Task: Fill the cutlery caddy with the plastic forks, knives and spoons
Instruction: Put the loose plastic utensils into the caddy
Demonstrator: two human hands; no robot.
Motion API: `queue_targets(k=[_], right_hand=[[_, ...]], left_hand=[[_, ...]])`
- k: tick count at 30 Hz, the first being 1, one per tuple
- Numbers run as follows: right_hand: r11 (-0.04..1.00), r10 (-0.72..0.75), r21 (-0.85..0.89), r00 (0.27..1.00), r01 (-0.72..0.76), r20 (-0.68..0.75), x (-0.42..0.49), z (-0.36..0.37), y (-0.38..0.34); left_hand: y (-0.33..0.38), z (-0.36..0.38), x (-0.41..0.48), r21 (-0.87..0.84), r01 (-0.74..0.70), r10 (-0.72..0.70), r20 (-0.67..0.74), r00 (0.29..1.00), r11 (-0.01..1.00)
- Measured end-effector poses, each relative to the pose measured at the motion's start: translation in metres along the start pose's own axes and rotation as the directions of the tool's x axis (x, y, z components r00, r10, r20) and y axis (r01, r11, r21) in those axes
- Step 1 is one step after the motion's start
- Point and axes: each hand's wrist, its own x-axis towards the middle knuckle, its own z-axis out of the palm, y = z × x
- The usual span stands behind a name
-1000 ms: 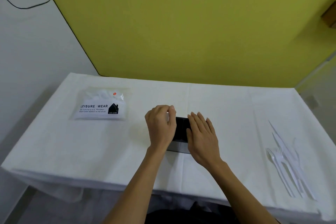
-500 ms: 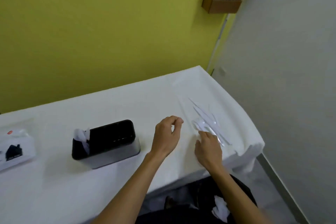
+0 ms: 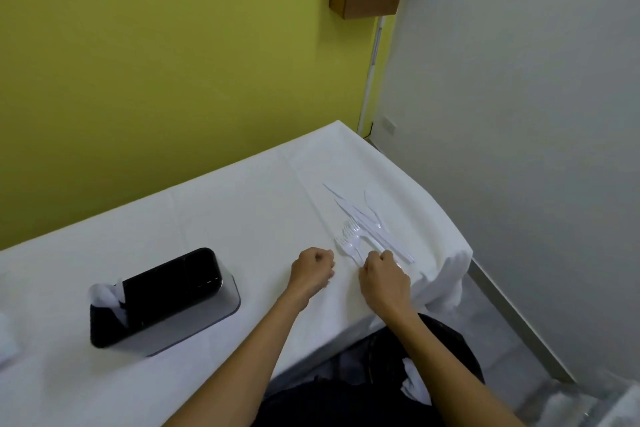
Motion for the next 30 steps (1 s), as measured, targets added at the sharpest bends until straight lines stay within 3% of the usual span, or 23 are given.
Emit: queue_targets(k=[4, 13, 19, 21, 24, 26, 30], right_hand=[[1.000, -0.018, -0.016, 1.000, 0.018, -0.001, 0.004, 0.001, 0.001], [0.998, 0.016, 0.062, 0.984, -0.028, 0.180, 0.024, -0.010, 0.005], [0.983, -0.179, -0.031, 0.979, 0.182, 0.095, 0.013, -0.013, -0.011], [0.975, -0.220, 0.027, 0.973, 0.218, 0.073, 0.012, -0.015, -0.012], [0.964, -0.116, 0.237, 0.993, 0.118, -0.023, 0.020, -0.017, 0.001], [0.984, -0.024, 0.173, 0.992, 0.046, -0.128, 0.028, -0.017, 0.014], [0.999, 0.012, -0.050, 0.998, -0.015, -0.061, 0.031, -0.011, 0.020]], left_hand=[[0.007, 0.004, 0.008, -0.032, 0.045, -0.046, -0.011, 0.999, 0.998], [0.015, 0.018, 0.023, 0.010, 0.065, -0.065, -0.001, 0.998, 0.998], [0.022, 0.024, 0.029, 0.049, 0.039, -0.039, -0.013, 0.999, 0.998], [0.023, 0.023, 0.032, -0.009, 0.054, -0.055, -0.054, 0.997, 0.998], [0.022, 0.019, 0.039, -0.208, 0.123, -0.142, -0.082, 0.986, 0.970], [0.021, 0.015, 0.045, -0.355, 0.158, -0.203, -0.093, 0.975, 0.921], [0.022, 0.013, 0.046, -0.412, 0.182, -0.230, -0.068, 0.971, 0.893]])
